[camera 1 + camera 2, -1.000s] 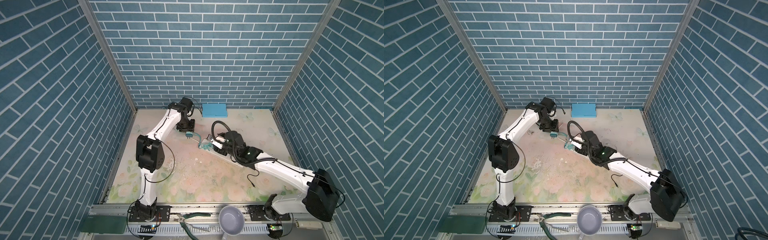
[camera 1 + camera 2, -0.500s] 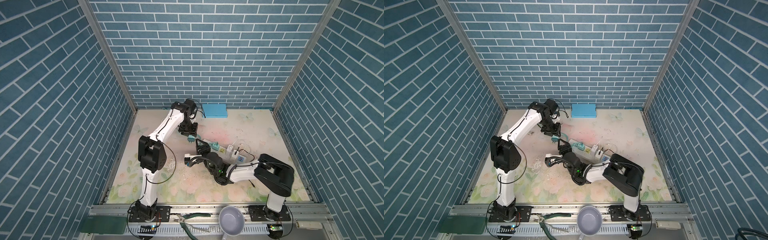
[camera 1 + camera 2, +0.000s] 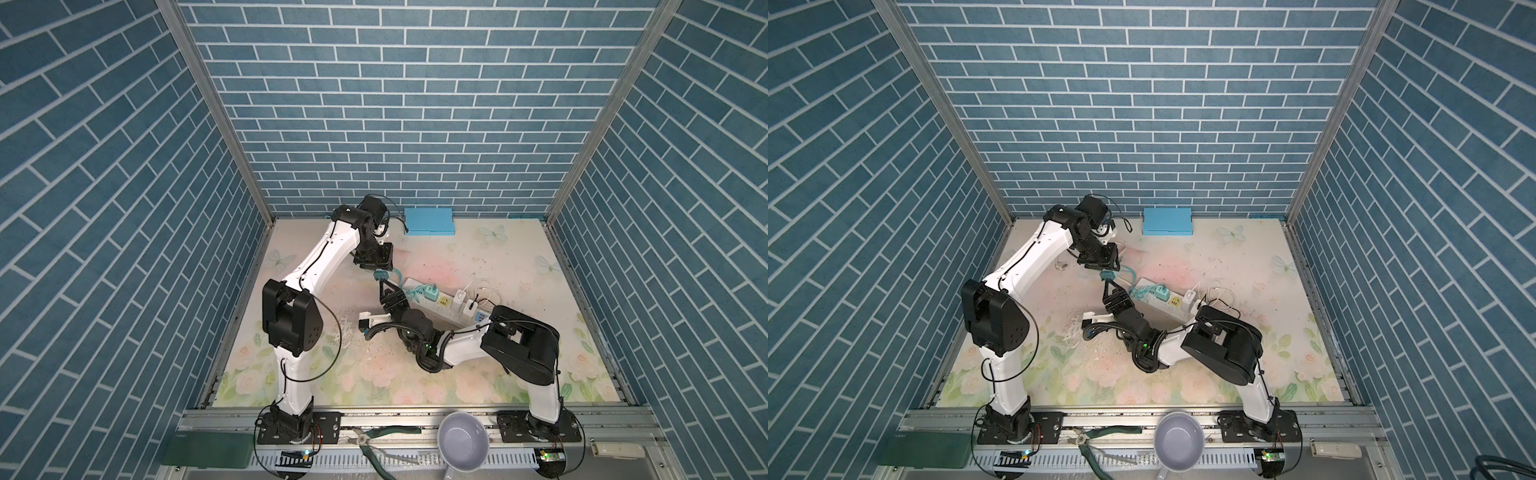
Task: Insert plugs into power strip
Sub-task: Pass the plug.
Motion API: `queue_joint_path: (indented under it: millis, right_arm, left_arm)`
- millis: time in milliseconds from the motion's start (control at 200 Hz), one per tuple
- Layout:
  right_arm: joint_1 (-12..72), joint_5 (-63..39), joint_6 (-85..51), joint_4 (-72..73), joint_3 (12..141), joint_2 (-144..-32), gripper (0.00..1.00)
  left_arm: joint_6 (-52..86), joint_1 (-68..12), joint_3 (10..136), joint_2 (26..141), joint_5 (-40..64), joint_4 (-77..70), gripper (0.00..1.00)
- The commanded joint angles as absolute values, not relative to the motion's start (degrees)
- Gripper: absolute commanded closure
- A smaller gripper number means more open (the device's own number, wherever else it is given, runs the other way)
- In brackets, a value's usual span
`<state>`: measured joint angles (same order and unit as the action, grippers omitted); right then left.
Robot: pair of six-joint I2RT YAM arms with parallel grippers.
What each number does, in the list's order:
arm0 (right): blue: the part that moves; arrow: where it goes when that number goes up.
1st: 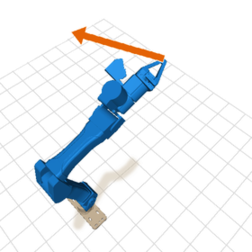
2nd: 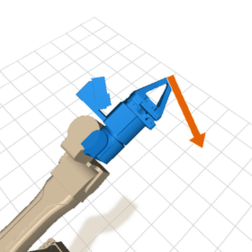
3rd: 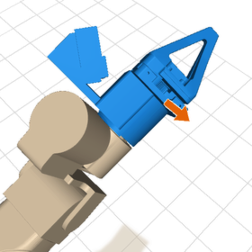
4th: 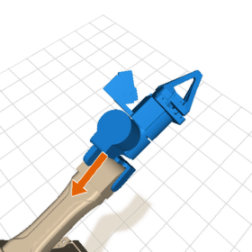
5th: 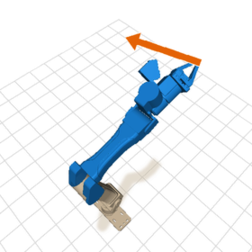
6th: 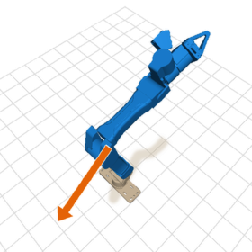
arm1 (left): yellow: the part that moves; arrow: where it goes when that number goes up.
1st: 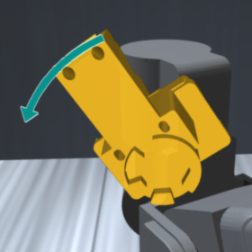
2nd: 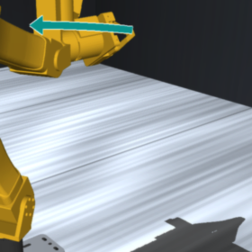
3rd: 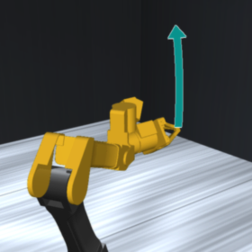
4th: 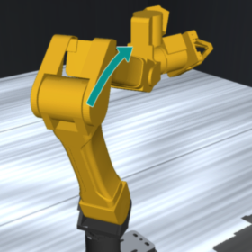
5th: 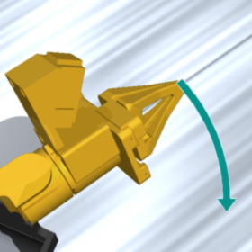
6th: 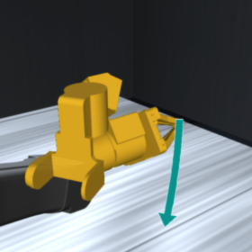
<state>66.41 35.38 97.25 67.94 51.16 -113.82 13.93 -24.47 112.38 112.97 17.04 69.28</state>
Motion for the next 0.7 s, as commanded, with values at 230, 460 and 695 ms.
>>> queue_joint_path:
  millis: [230, 460, 695]
  right_arm:
    - [67.70, 38.33, 99.58, 76.55, 52.31, -112.26, 0.41]
    - [68.47, 38.77, 97.96, 74.85, 54.11, -112.80, 0.41]
    - [68.48, 38.54, 94.79, 68.84, 57.08, -112.86, 0.41]
  left_arm:
    - [13.45, -22.46, 110.57, 113.91, 17.81, 69.61, 0.62]
    - [14.10, -22.59, 109.77, 113.31, 19.09, 68.64, 0.63]
    - [14.24, -22.64, 106.08, 110.76, 19.00, 67.20, 0.63]
